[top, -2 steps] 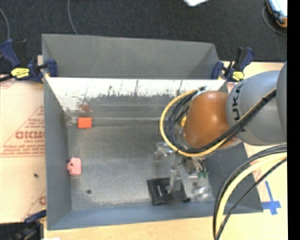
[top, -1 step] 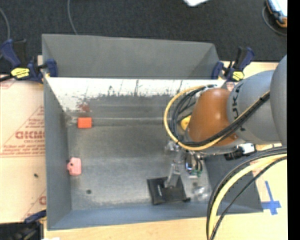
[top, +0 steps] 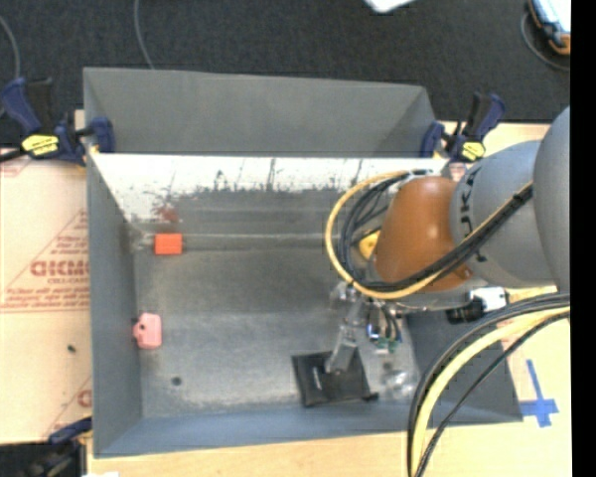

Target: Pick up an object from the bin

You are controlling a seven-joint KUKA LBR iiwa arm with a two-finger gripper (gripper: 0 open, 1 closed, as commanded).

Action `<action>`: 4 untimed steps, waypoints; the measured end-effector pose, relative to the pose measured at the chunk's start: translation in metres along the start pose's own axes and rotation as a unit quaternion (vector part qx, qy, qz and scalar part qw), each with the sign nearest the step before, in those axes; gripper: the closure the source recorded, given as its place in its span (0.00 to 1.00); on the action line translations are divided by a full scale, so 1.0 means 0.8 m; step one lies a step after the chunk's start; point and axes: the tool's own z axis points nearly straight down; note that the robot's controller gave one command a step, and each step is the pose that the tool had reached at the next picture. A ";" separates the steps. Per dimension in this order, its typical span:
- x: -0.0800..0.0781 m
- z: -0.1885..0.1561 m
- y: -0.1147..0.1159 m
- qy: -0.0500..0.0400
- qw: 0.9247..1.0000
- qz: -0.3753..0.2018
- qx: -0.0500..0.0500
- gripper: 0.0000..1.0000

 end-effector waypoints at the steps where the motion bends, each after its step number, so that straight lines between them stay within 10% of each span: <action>1: -0.002 0.001 0.019 -0.002 0.994 -0.112 -0.001 0.00; 2: 0.049 0.001 -0.002 -0.001 1.000 -0.031 0.000 0.00; 3: 0.029 0.000 -0.027 -0.004 0.999 0.034 -0.001 1.00; 4: 0.029 0.000 -0.027 -0.004 0.999 0.034 -0.001 1.00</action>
Offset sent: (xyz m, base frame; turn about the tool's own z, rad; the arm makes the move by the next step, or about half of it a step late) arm -0.0561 0.0078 -0.0014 0.0073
